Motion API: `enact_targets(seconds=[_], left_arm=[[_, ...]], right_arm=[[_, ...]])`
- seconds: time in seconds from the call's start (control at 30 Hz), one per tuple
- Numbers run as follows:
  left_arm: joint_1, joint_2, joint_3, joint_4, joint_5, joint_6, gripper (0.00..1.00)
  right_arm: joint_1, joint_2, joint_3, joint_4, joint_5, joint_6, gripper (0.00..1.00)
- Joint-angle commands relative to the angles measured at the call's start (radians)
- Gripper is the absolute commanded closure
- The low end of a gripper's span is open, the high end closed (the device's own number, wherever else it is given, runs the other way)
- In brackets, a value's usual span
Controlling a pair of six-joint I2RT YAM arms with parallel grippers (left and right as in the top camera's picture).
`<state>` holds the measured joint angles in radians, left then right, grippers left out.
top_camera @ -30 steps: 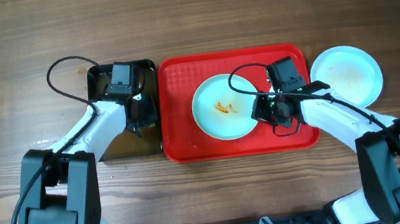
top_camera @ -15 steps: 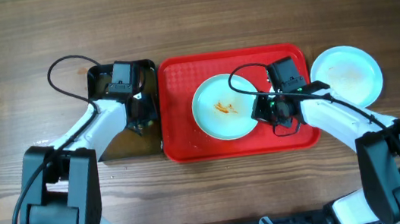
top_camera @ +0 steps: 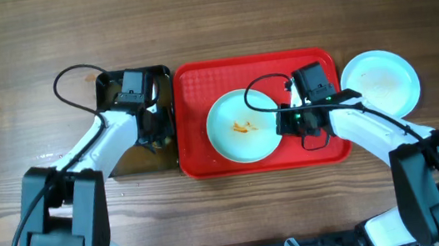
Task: Clean dirty plates on tray and stack at the side
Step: 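Hold the last plate with the right gripper while left holds sponge in water, then lift the green sponge out of the black water tray with the left gripper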
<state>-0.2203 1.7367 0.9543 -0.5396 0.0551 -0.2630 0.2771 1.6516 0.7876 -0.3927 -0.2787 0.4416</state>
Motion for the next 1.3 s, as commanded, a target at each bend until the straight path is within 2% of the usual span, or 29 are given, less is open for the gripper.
enact_targets(seconds=[0.0,0.27,0.47,0.57,1.03,1.27], left_arm=[[0.001,-0.116,-0.008,0.000,0.023,0.012,0.96],[0.001,-0.232,-0.008,0.024,0.022,0.013,0.96],[0.001,-0.322,-0.008,0.143,-0.108,0.014,0.96],[0.001,-0.348,-0.008,0.222,-0.114,0.026,0.96],[0.001,-0.351,-0.008,0.491,-0.136,0.055,0.96],[0.001,-0.360,-0.008,0.568,-0.136,0.081,0.96]], right_arm=[[0.008,0.021,-0.018,0.034,-0.090,-0.074,0.96],[0.008,0.021,-0.018,0.039,-0.089,-0.072,0.96],[0.008,0.021,-0.018,0.039,-0.089,-0.073,0.96],[0.008,0.021,-0.018,0.039,-0.085,-0.074,0.96],[0.008,0.021,-0.018,0.040,-0.070,-0.074,0.96],[0.008,0.021,-0.018,0.040,-0.069,-0.075,0.96]])
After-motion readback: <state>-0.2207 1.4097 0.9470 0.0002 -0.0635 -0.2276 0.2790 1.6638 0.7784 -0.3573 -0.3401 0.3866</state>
